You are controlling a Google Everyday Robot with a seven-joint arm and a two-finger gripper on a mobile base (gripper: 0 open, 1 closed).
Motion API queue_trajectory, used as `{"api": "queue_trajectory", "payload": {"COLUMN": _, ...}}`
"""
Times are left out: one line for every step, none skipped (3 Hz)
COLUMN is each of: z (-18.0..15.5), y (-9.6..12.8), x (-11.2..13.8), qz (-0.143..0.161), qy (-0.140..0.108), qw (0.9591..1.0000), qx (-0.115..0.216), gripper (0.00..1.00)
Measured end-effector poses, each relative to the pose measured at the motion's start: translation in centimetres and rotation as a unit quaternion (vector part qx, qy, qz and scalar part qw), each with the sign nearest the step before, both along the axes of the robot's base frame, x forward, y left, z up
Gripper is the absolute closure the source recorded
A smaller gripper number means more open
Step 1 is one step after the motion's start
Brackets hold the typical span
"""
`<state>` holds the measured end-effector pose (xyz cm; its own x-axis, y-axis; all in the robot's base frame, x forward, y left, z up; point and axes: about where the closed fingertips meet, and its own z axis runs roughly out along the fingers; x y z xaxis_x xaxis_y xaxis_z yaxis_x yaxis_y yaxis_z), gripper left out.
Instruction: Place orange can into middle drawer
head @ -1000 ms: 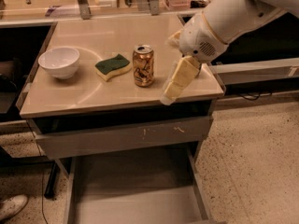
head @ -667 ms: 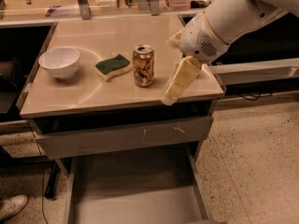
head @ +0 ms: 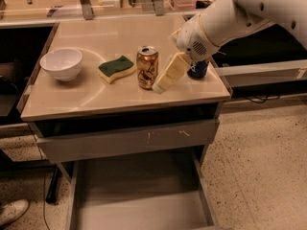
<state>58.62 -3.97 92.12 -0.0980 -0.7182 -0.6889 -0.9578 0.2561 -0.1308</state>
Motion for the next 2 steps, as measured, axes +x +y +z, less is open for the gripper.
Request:
{"api": "queue_trajectory", "payload": {"z": 0.0, "y": 0.3, "x": 3.1, "qz": -0.020, "qy": -0.007, "qw": 0.9997, "qx": 0.013, "gripper": 0.00}}
{"api": "queue_trajectory", "payload": {"z": -0.1, "y": 0.7, "x": 5.2, "qz": -0.028, "qy": -0.010, "qw": 0.9994, "qx": 0.017, "gripper": 0.00}}
